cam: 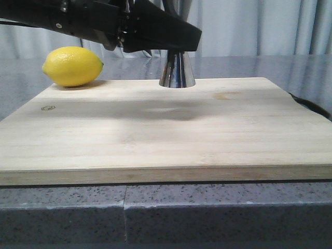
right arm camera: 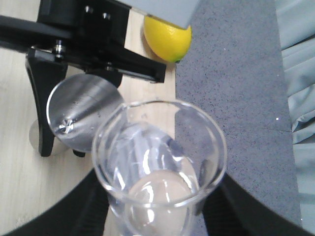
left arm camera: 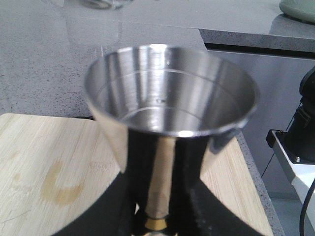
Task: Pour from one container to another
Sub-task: 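Tilt the beaker with the right gripper toward the jigger cup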
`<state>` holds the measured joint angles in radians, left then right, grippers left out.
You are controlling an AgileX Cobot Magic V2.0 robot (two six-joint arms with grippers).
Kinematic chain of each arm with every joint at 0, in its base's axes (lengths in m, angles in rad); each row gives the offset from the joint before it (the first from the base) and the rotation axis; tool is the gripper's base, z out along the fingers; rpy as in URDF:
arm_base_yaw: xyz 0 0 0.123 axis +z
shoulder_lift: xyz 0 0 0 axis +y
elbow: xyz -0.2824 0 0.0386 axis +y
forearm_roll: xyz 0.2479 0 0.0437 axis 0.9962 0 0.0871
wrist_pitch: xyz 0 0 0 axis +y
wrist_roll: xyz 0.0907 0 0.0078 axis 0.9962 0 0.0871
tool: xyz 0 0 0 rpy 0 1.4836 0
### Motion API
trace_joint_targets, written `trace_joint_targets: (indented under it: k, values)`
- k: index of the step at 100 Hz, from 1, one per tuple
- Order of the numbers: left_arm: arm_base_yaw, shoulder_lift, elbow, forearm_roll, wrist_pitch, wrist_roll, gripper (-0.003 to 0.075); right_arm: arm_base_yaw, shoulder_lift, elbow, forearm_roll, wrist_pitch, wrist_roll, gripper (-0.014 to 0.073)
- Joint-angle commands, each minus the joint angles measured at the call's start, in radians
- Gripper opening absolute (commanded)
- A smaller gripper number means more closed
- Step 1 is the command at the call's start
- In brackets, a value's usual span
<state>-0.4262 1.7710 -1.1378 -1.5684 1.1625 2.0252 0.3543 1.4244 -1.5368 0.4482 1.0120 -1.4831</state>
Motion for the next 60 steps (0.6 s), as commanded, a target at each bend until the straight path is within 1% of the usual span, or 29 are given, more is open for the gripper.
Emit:
trace_joint_targets:
  k: [1,22,60]
  values:
    - [-0.010,-0.037,-0.029,-0.072,0.090,-0.006,-0.0013,0.021,-0.029,-0.036,-0.012,-0.044,0.003,0.0120]
    - [-0.010,-0.037,-0.029,-0.072,0.090,-0.006,-0.0013,0.051,-0.029,-0.036,-0.058,-0.058,0.003,0.0120]
    - [-0.010,-0.037,-0.029,-0.072,0.090,-0.006,-0.0013,0.053,-0.029,-0.036,-0.093,-0.058,0.003,0.0120]
